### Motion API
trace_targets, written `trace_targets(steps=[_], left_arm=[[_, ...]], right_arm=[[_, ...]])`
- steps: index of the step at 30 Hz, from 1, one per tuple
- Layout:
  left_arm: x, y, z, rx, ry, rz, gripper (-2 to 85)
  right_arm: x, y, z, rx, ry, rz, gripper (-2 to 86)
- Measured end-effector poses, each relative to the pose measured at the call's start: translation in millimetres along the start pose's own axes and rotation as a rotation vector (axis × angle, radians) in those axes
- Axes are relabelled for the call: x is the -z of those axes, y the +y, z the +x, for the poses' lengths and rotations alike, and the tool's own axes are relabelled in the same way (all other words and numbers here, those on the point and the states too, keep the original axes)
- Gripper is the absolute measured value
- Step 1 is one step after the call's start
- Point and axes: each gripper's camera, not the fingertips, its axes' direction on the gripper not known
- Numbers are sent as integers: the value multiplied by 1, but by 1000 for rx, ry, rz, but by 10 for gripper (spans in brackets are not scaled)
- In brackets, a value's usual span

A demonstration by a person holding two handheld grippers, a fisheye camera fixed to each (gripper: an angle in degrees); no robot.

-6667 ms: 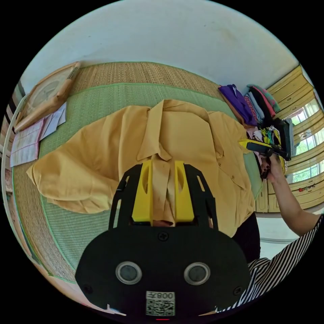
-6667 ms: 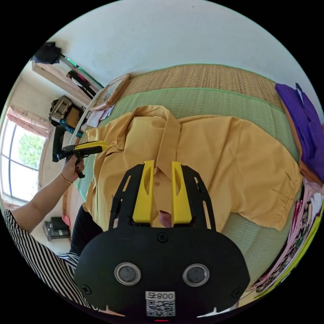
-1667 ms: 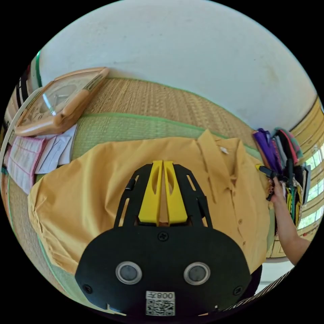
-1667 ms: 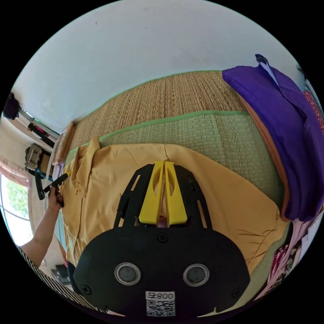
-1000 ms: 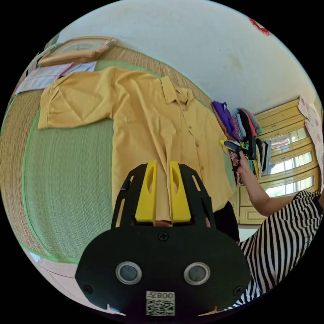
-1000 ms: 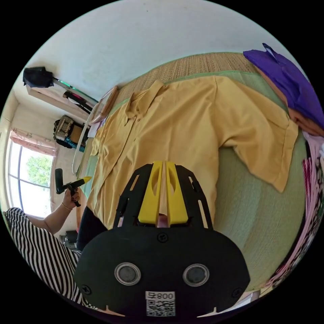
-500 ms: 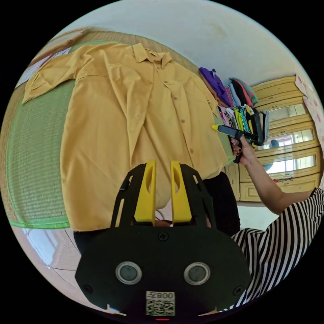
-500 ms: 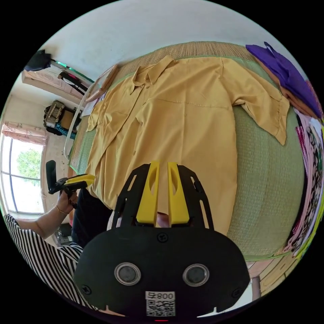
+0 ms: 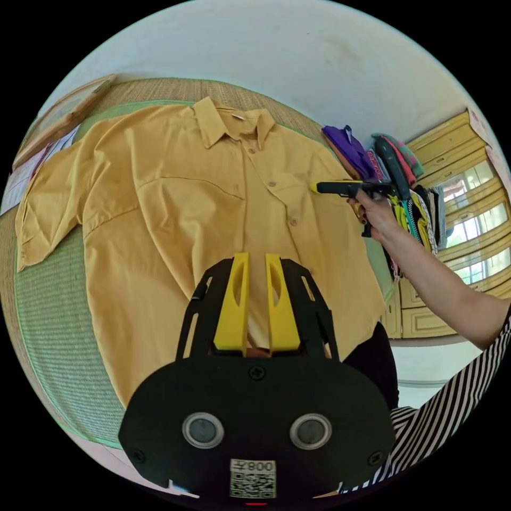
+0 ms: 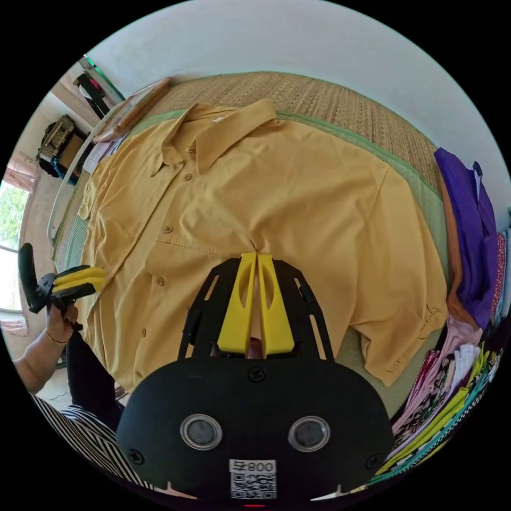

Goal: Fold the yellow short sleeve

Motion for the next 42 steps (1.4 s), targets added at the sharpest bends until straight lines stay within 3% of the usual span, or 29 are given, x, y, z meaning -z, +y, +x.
trace_targets(steps=[8,15,23,29,36,38,42], left_arm=[[5,-2,-11,39,-21,-2,45],[35,54,11,41,118,-8,48],[-26,134,104,-59,344,-268,39],[-33,143,133,-60,383,-278,28],[29,169,114,-14,273,-178,44],[72,184,98,1,127,-72,52],[106,198,82,1,-111,-35,72]], right_arm=[[35,16,68,-107,-71,36,1],[86,58,36,-58,-91,72,2],[90,175,-18,5,-150,-81,-1],[113,206,18,-93,-128,-94,-1],[163,198,31,-135,-172,-28,7],[176,187,22,-110,-200,1,12],[192,135,-16,-29,-282,55,40]])
